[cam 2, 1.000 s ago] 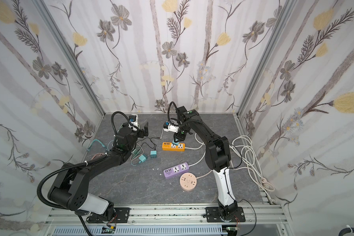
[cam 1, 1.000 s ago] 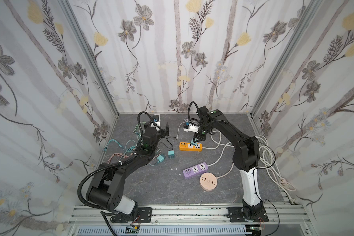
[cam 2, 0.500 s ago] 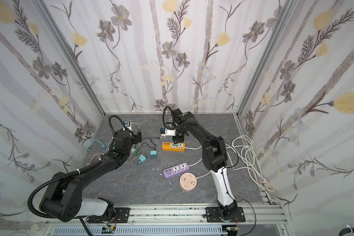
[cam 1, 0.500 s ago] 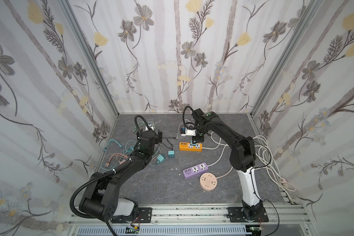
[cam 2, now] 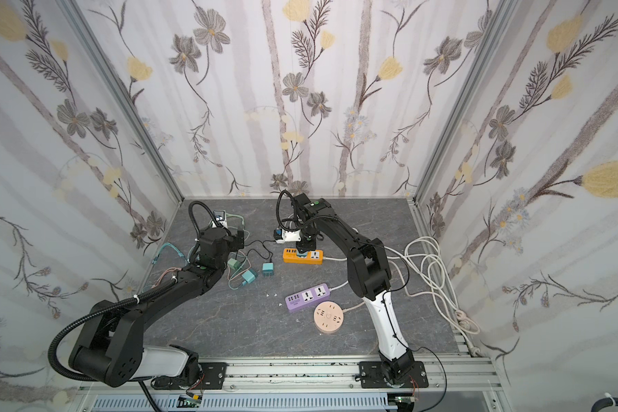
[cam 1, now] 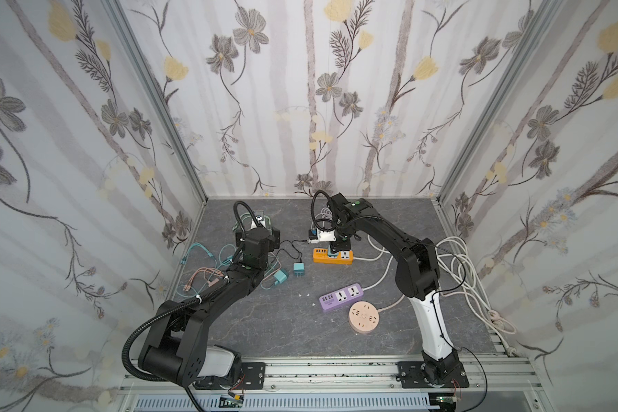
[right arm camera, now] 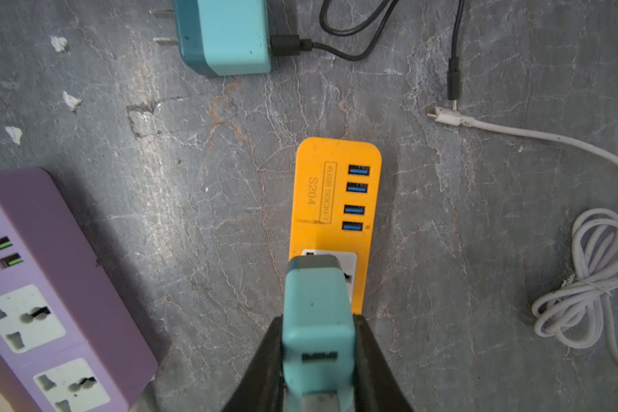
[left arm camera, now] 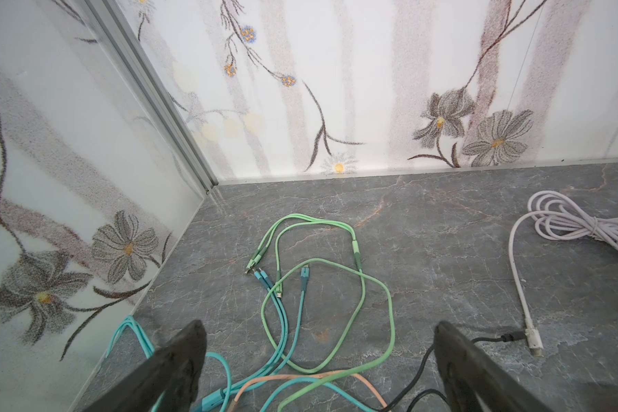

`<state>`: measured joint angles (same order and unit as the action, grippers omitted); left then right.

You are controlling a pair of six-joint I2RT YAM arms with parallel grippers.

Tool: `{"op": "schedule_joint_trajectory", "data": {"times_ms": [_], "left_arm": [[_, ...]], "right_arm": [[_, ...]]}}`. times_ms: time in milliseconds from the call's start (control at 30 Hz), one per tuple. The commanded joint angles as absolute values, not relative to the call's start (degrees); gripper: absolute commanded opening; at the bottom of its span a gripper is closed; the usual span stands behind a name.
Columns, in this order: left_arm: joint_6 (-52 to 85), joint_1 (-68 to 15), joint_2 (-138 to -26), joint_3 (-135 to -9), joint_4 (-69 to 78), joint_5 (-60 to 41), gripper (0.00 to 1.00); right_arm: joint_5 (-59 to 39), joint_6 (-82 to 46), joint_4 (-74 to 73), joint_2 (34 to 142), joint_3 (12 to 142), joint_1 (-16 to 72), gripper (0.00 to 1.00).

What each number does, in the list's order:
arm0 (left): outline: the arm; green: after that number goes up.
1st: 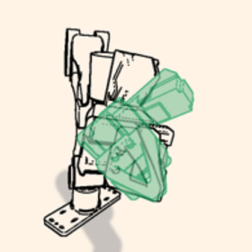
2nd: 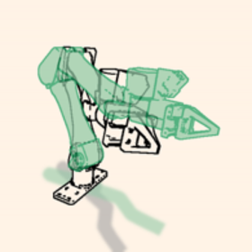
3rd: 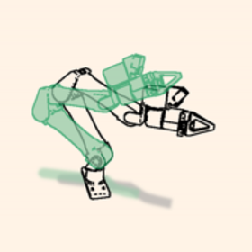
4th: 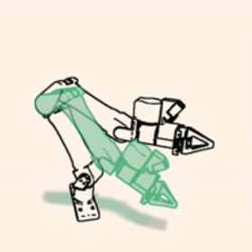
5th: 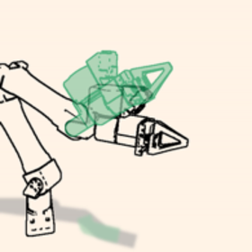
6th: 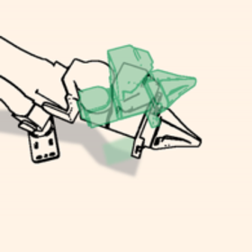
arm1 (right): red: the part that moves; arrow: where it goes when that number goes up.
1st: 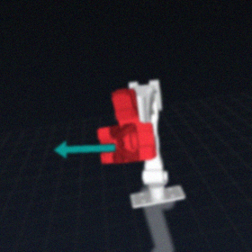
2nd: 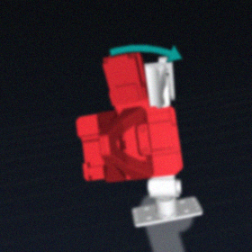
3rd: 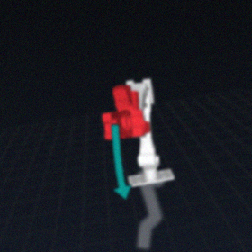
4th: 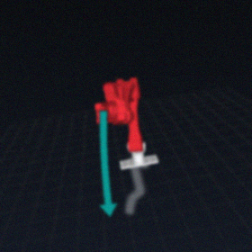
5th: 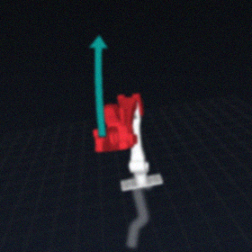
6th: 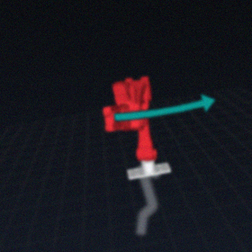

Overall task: Insert the plug
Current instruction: 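Lower the teal charger with the right gripper onto the orange strip socket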

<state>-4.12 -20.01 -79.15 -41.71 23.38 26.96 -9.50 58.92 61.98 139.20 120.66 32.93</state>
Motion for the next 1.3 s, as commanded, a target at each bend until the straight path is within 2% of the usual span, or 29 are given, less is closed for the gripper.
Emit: {"op": "schedule_joint_trajectory", "data": {"times_ms": [0,567,967,1267], "left_arm": [[-3.61,-19.79,-79.36,-41.62,23.51,27.87,1.00],[-4.37,-19.52,-80.33,-42.05,23.10,27.37,1.00],[-2.06,-19.24,-81.42,-45.96,15.82,23.81,1.00],[1.55,-18.21,-82.22,-48.27,12.55,25.58,1.00]], "right_arm": [[-8.71,60.41,63.22,138.70,121.86,32.87,0.00],[-11.81,59.22,65.39,141.67,123.07,33.60,0.00],[-4.02,59.15,66.85,147.19,122.79,34.99,0.00],[-13.83,58.45,71.39,143.99,123.94,34.57,0.00]]}}
